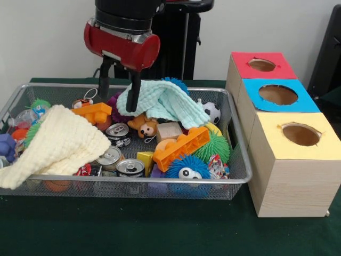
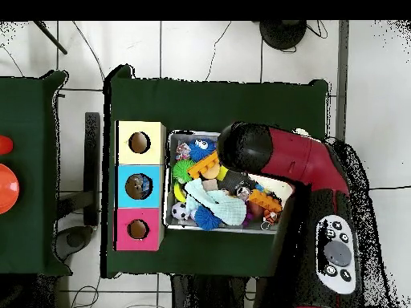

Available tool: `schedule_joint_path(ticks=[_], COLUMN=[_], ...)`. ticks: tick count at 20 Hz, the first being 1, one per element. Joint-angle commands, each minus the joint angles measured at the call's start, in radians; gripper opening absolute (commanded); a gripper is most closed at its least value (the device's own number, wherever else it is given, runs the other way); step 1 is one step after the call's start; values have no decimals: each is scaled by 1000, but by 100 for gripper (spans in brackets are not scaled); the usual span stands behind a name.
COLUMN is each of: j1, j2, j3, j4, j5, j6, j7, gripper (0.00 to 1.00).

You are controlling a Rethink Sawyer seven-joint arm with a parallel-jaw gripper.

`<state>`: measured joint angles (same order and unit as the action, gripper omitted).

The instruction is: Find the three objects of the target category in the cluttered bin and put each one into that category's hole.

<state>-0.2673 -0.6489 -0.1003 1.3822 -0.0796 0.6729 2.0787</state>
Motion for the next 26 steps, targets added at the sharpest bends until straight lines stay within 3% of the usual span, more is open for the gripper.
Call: schedule_joint_path(ticks=[1, 13, 21, 26], j1=[-88, -189, -231, -264], j2=[-16, 77, 122, 142], j3=[134, 218, 268, 280], j4=[-4, -240, -263, -209], j5=[-22, -126, -184, -200], j6=[268, 410, 407, 366], j7=[-217, -314, -357, -336], gripper=[100, 100, 100, 100])
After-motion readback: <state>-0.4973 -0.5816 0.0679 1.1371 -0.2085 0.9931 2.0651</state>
